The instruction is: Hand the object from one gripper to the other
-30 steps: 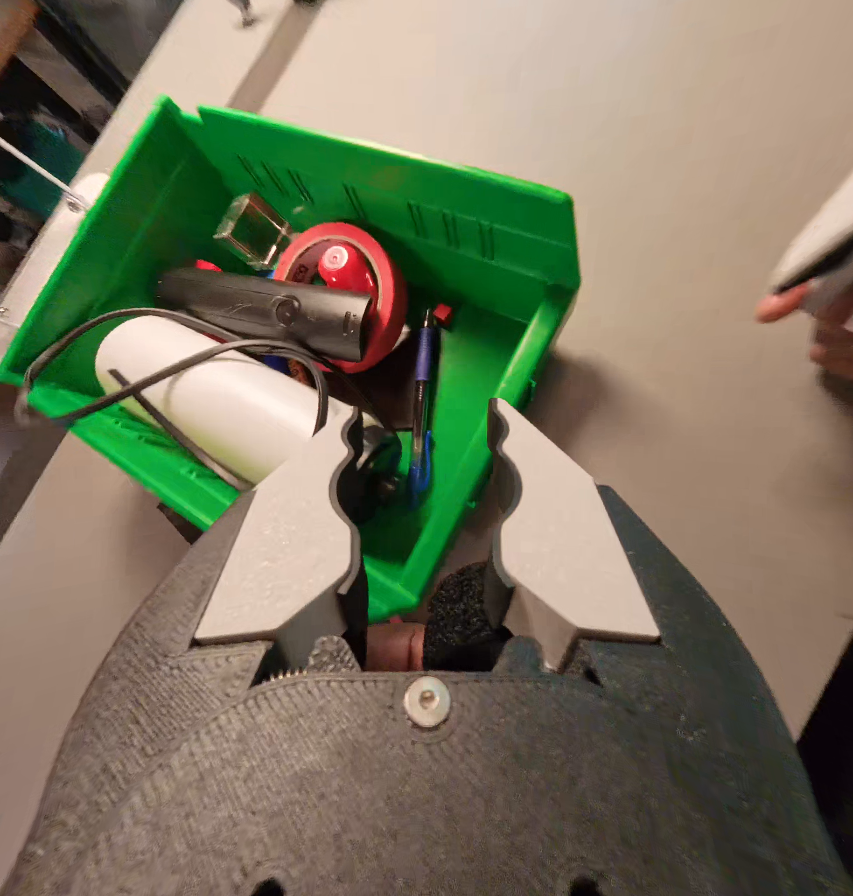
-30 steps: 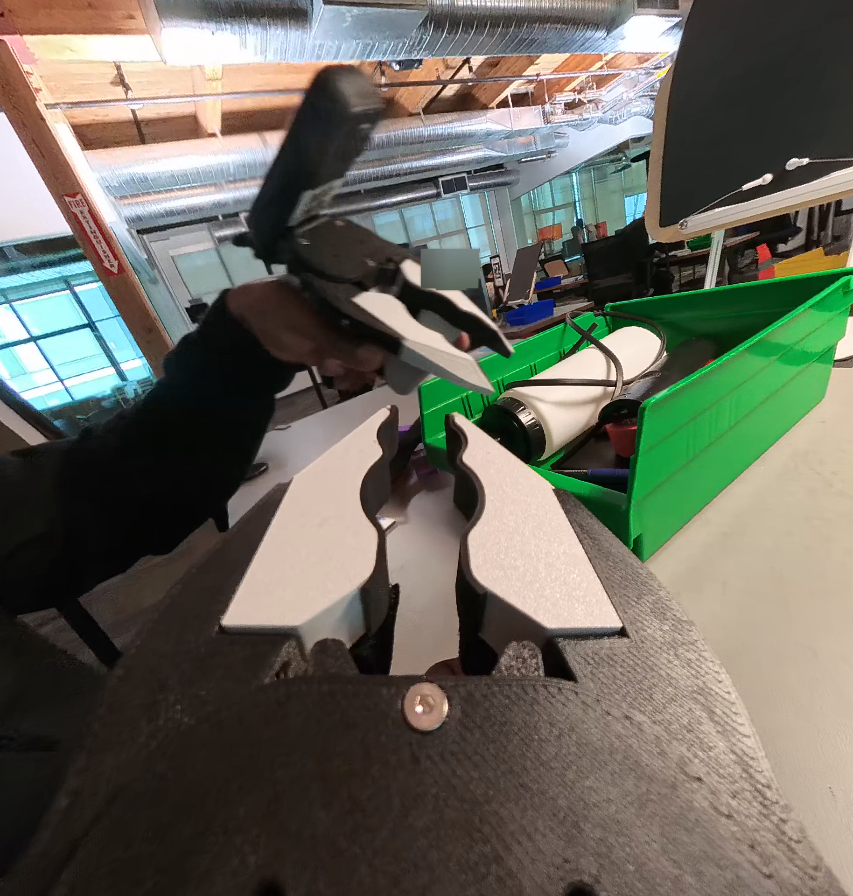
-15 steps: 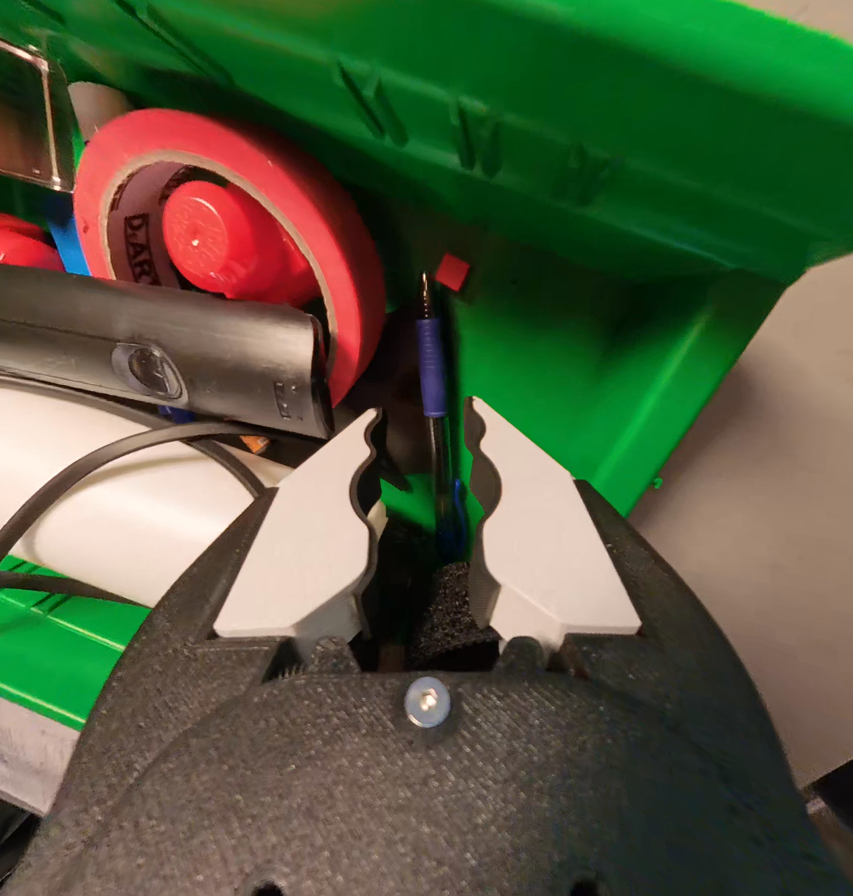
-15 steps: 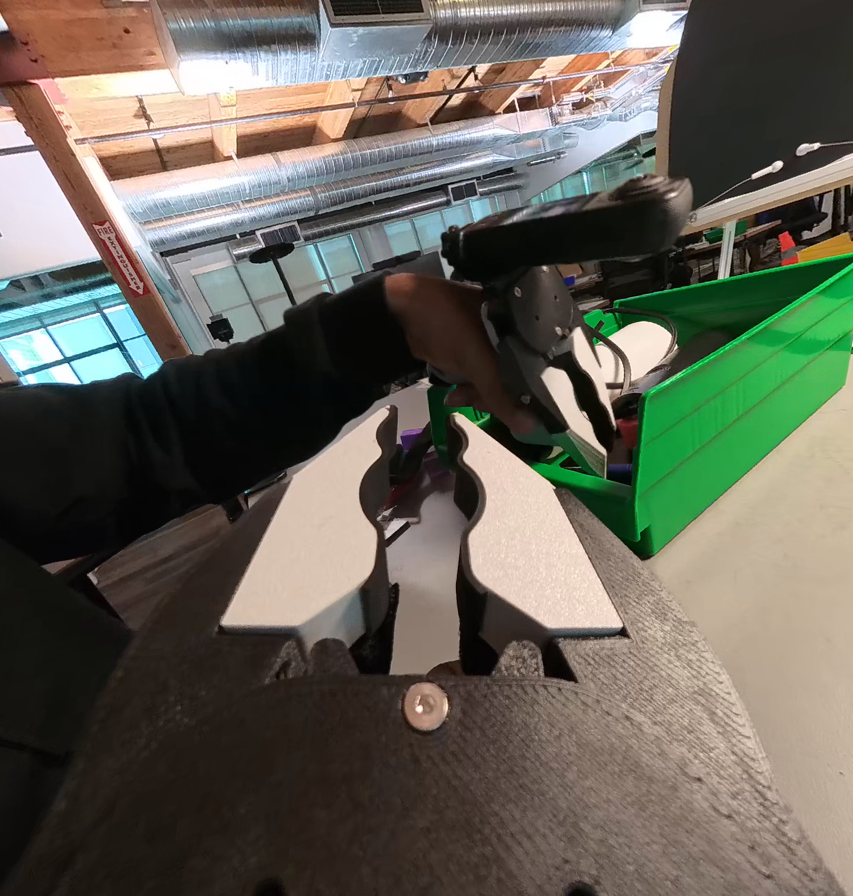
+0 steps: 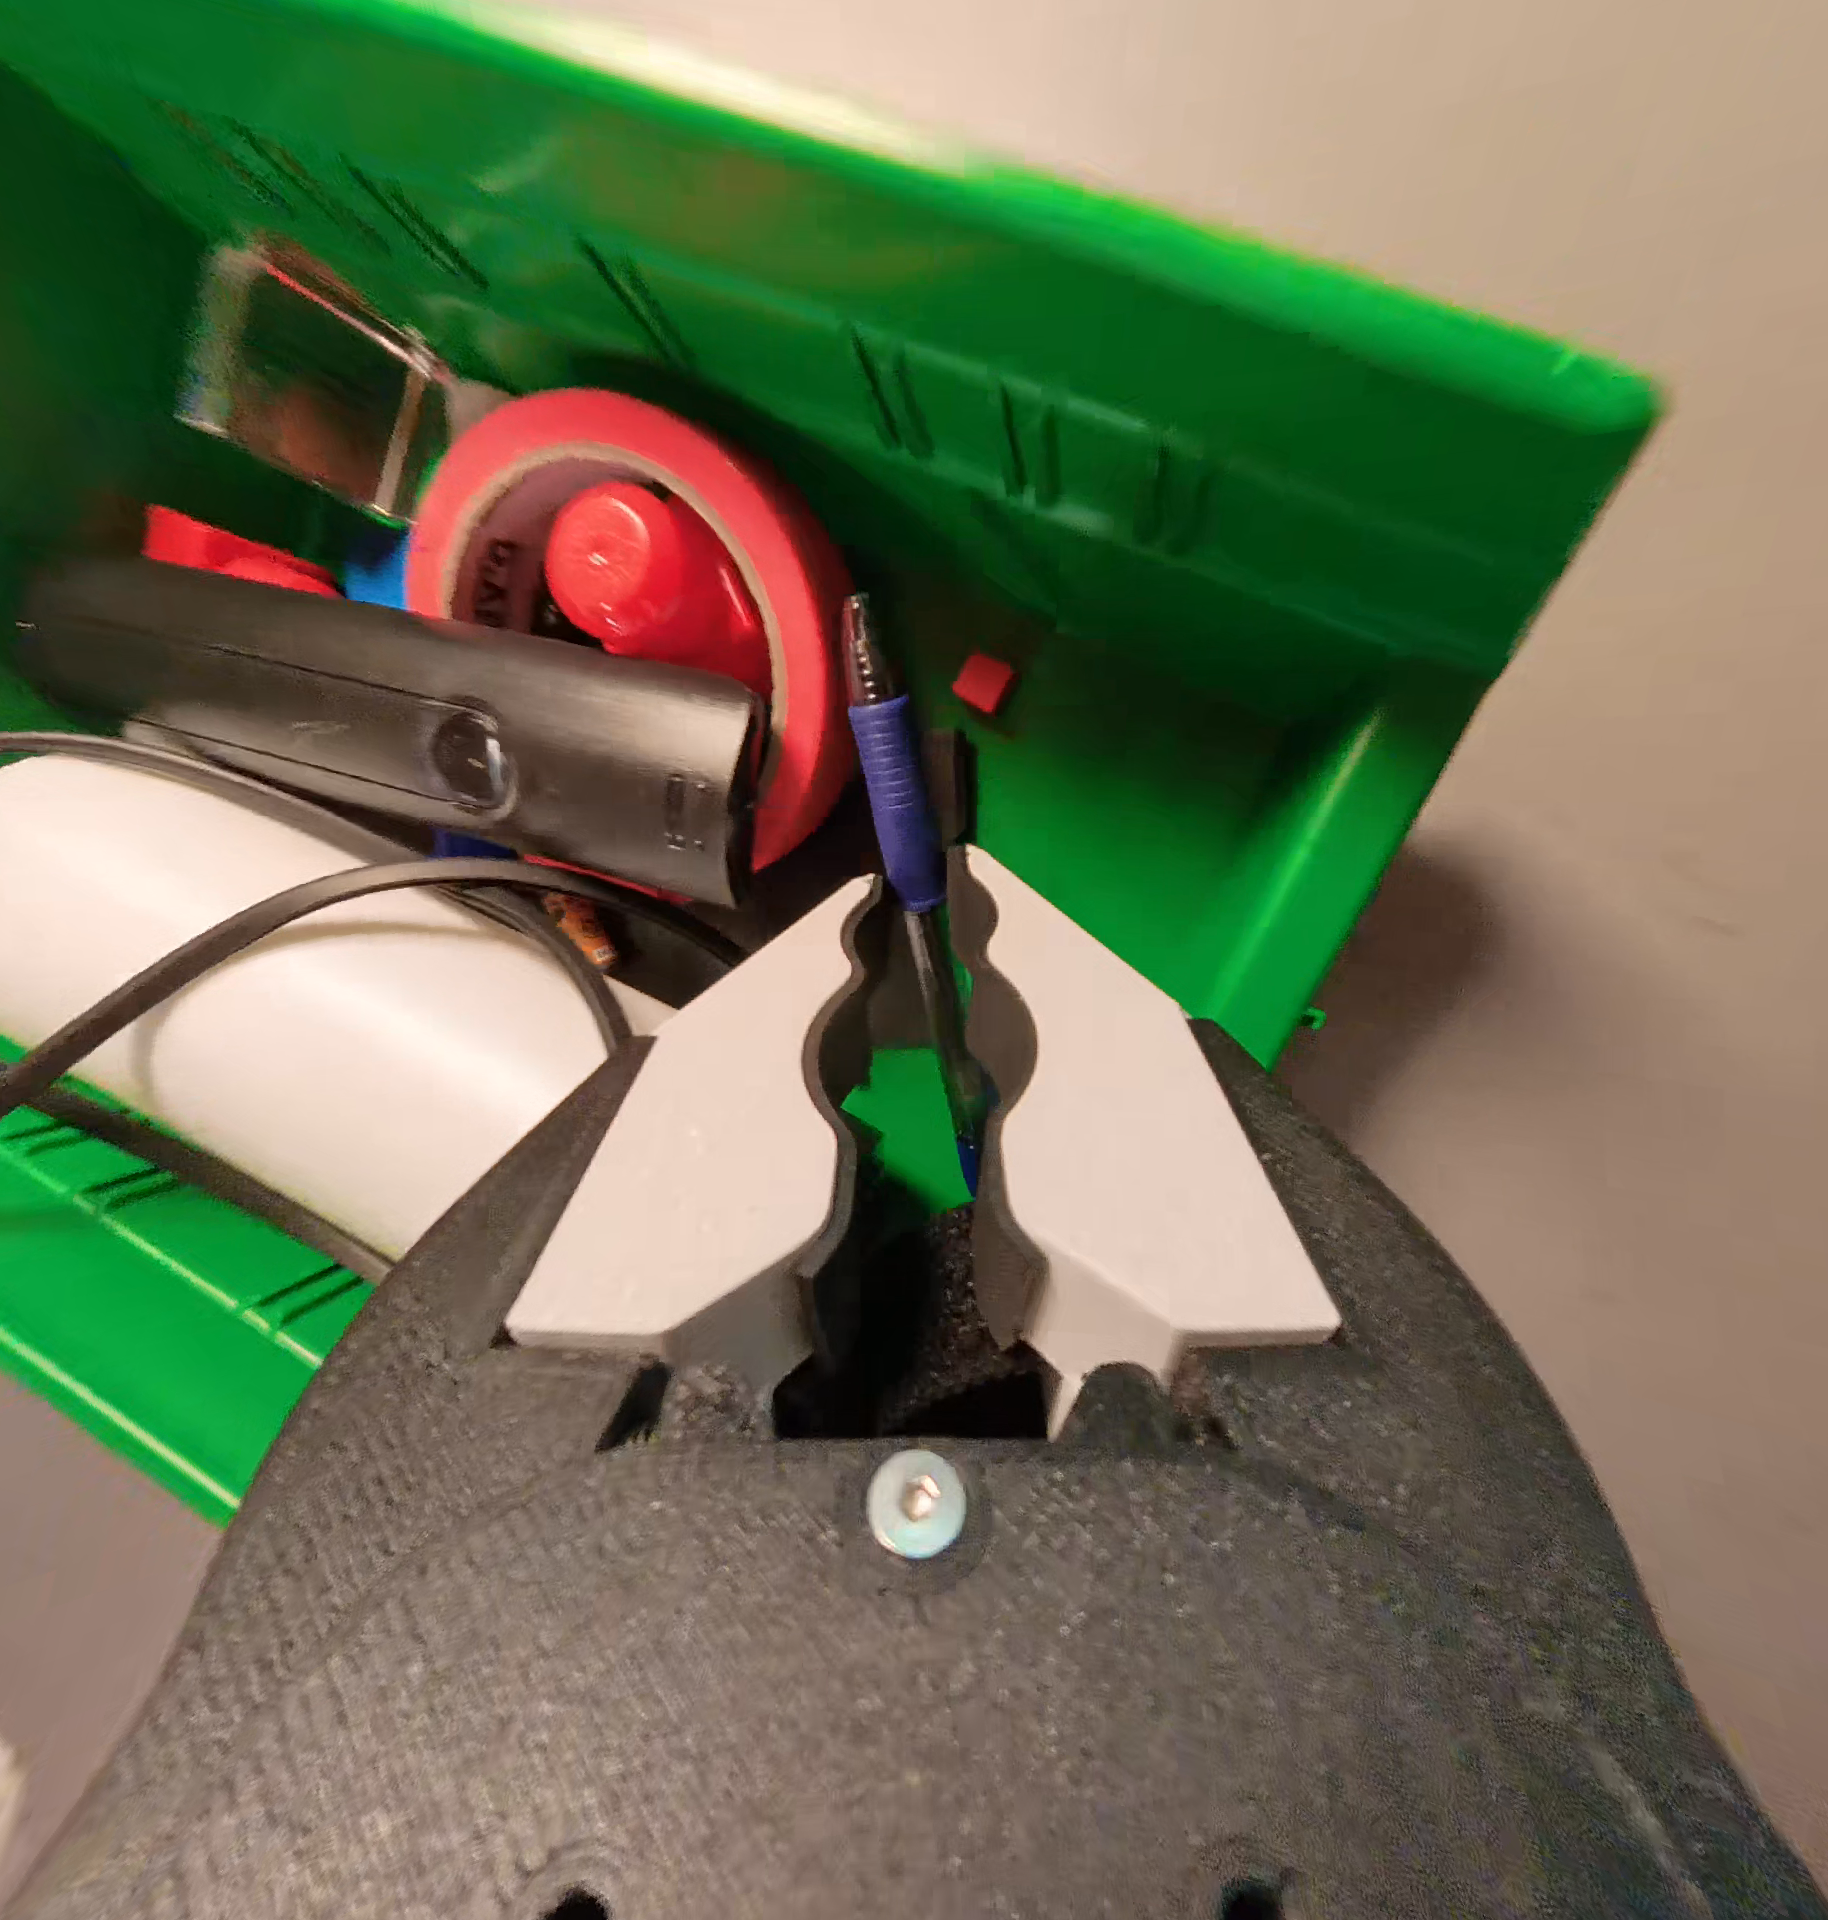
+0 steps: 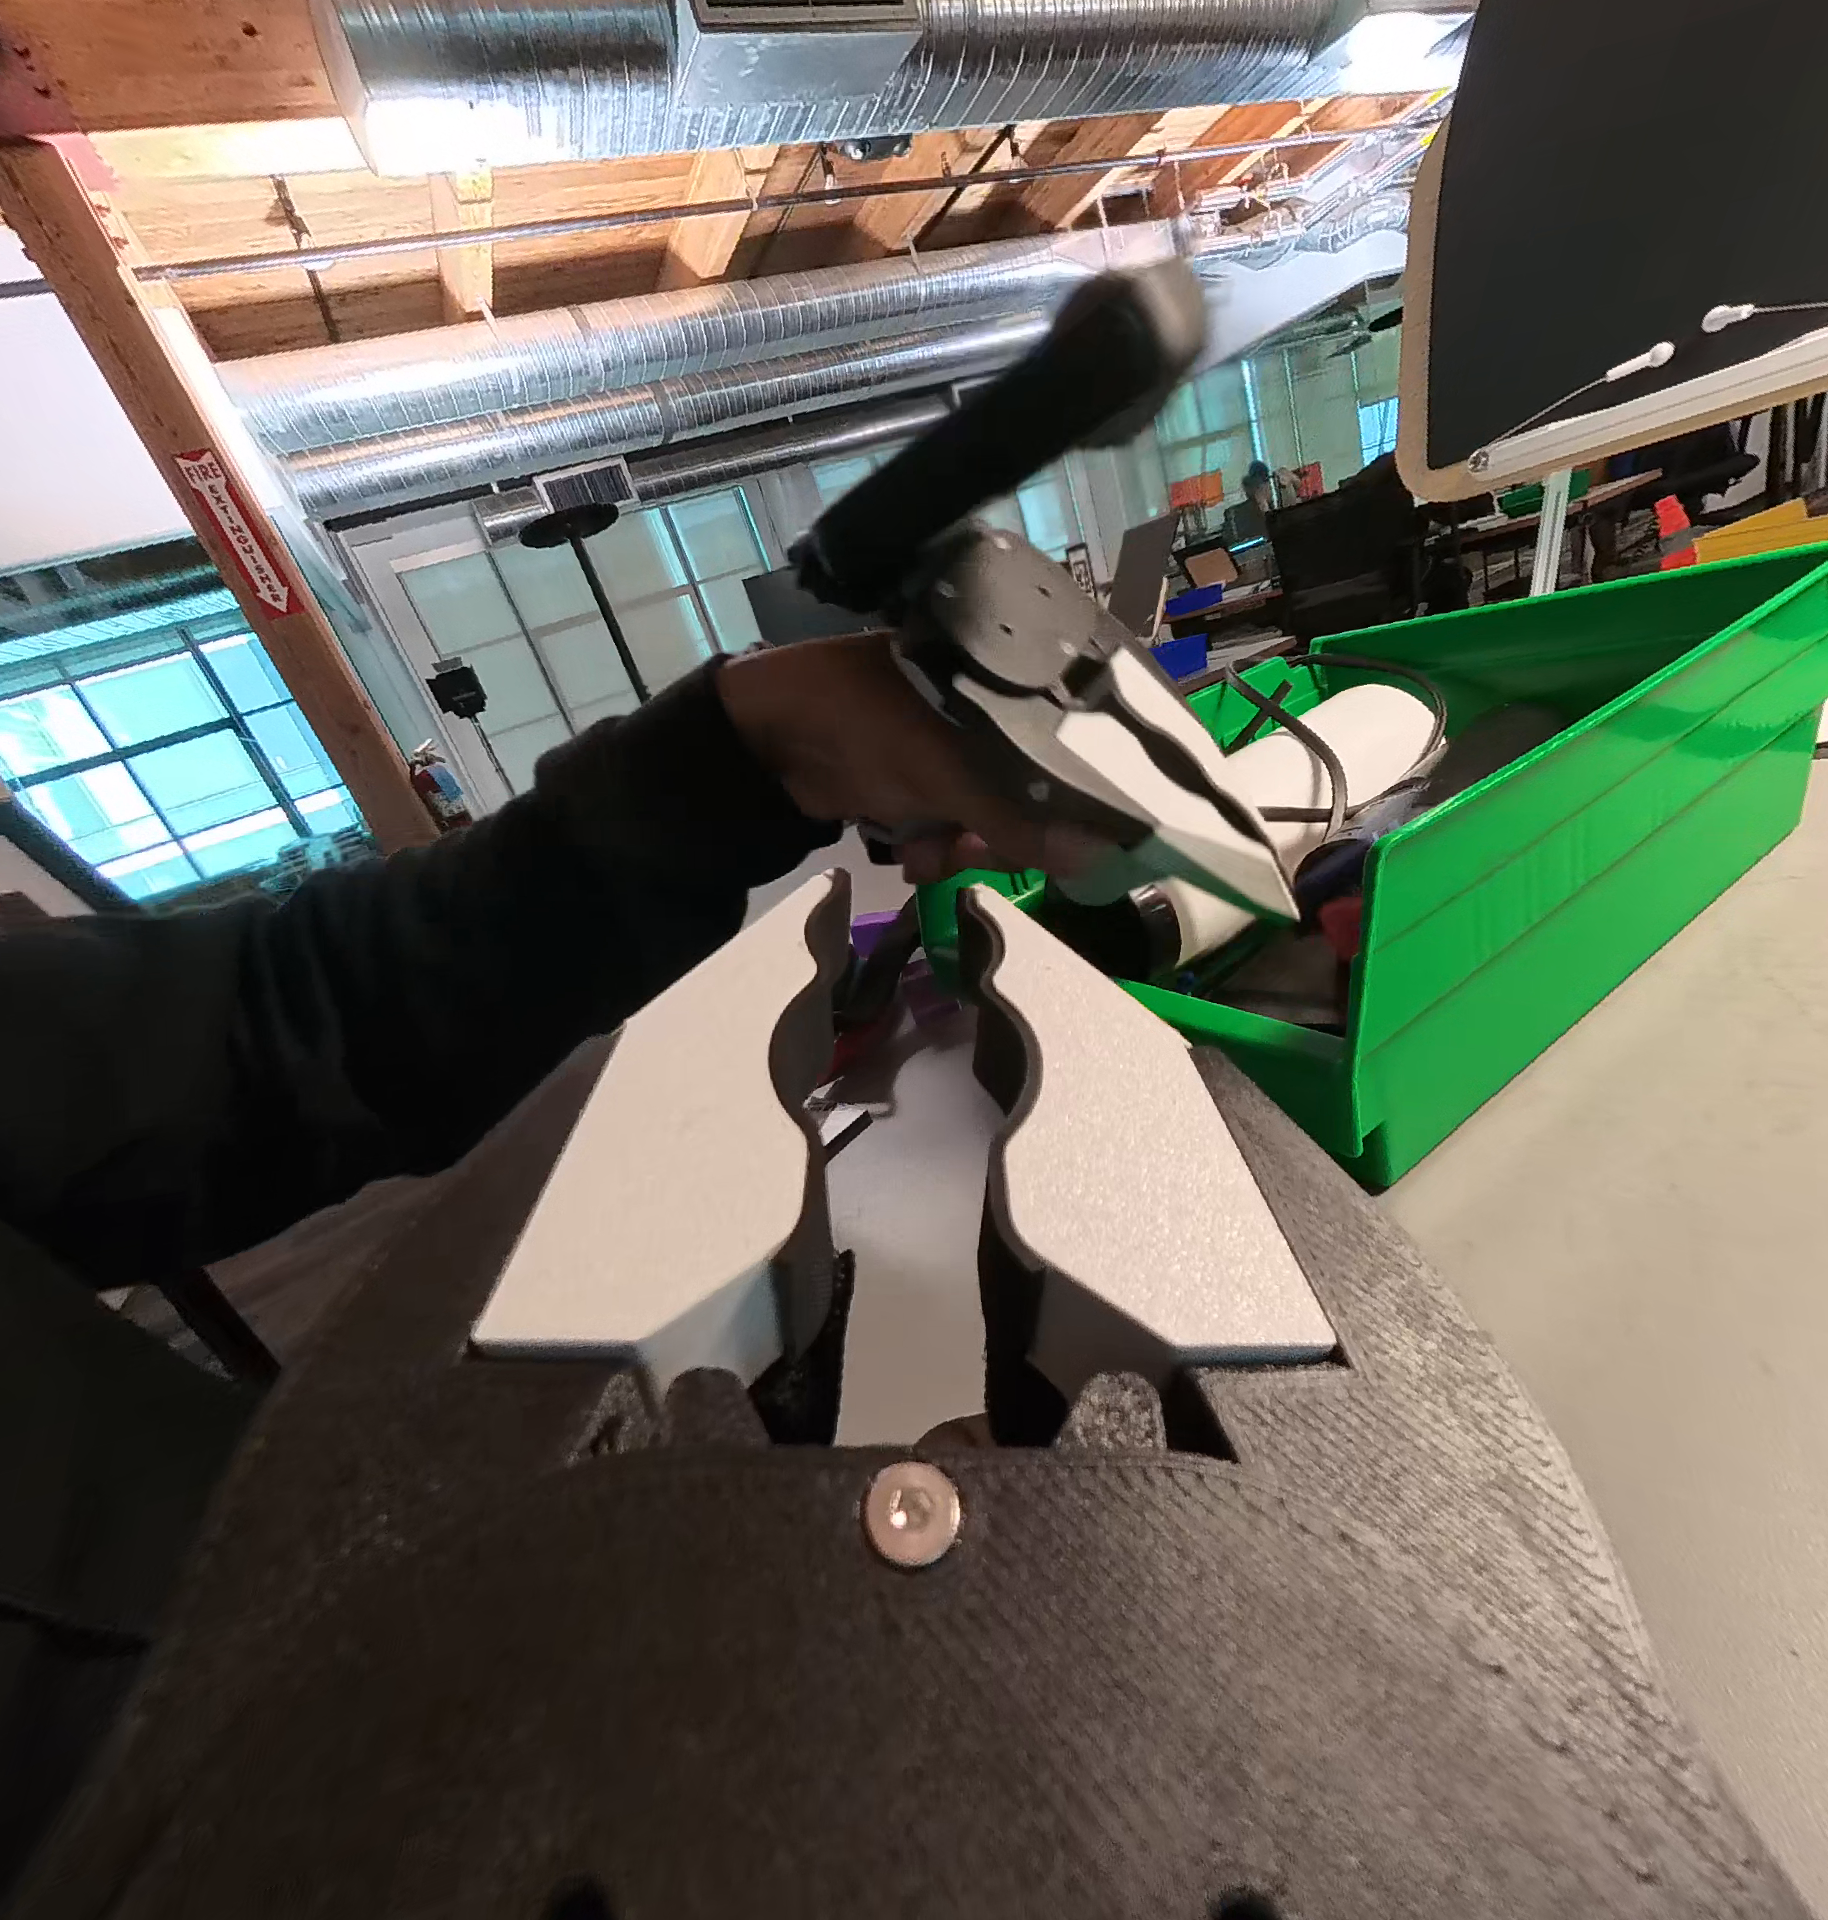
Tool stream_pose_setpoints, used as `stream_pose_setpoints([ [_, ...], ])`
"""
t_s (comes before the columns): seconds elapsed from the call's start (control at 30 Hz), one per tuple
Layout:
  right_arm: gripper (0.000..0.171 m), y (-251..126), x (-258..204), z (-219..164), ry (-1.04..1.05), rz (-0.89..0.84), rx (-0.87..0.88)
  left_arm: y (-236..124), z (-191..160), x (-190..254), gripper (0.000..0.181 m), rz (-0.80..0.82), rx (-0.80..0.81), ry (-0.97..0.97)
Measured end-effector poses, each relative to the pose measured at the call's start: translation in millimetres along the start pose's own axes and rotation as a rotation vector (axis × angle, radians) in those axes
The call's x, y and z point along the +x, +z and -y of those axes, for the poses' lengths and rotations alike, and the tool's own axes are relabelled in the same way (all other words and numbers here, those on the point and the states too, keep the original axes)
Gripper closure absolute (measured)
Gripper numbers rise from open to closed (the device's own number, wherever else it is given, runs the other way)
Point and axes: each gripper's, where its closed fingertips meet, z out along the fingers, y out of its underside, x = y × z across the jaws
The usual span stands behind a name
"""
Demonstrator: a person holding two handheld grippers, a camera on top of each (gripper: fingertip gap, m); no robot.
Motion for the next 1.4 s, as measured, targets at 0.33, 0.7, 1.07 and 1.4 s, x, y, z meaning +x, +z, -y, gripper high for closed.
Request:
stream_pose_setpoints([
  [0.33,0.148,6.3,3.2,-1.4,-0.015,-0.021,-0.008,-116.0,38.9,12.0,0.17,0.014,0.799,-0.252],
  [0.7,0.119,62.7,-5.8,-23.2,-0.294,-0.117,-0.122,-166.7,-6.5,33.8,0.169,-0.135,1.313,-0.55],
  [1.07,0.156,62.5,5.4,-25.1,-0.35,-0.185,-0.121,-159.9,-9.4,50.0,0.17,-0.254,1.334,-0.597],
  [1.4,0.16,49.3,-17.1,-4.1,-0.048,0.04,0.038,-153.4,0.8,73.2,0.151,-0.31,1.301,-0.514],
])
